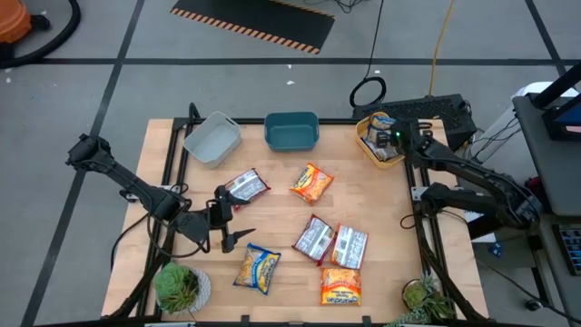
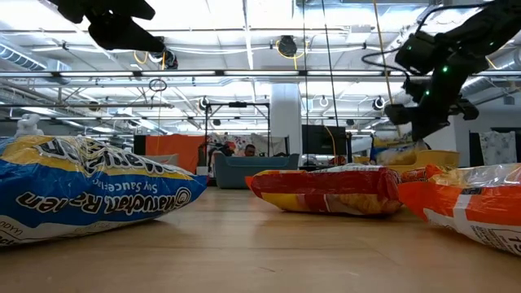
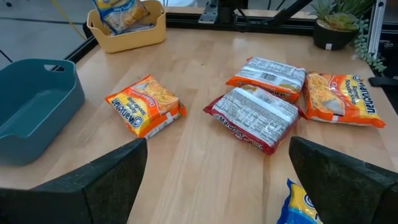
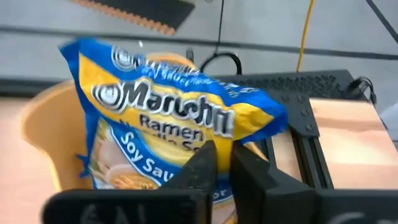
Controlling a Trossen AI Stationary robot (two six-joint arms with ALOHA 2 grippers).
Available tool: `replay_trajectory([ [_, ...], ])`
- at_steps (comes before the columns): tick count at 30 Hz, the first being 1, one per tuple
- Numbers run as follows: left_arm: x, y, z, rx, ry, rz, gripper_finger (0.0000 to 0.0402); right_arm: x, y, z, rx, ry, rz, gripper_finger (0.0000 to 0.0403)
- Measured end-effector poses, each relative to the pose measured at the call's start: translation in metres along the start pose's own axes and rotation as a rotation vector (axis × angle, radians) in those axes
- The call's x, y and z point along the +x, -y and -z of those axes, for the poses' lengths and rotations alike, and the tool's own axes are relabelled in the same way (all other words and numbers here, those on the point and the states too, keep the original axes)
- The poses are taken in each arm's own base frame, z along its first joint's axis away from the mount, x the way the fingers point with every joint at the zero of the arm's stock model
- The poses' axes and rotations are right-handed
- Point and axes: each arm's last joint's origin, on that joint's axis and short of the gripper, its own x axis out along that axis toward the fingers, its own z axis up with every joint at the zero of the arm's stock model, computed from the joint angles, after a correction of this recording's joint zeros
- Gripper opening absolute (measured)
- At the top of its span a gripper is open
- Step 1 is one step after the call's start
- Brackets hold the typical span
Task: Sort Maruchan noodles
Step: Put the top blue noodle pack into the yellow bin
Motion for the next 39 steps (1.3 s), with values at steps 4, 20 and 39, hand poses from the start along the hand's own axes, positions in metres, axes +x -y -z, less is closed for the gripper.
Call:
replay_trajectory([
  [4,0.000,0.000,0.000,0.000,0.000,0.000,0.0395,-0.012,0.000,-0.007,0.052,0.079,-0.055,0.0003],
  [20,0.000,0.000,0.000,0.008,0.000,0.000,0.0395,-0.031,0.000,0.004,0.026,0.061,-0.095,0.0000],
  [39,0.006,-0.006,-0.007,0.046,0.027,0.004,0.0395,-0.037,0.006,0.016,-0.039,-0.205,-0.156,0.0000],
])
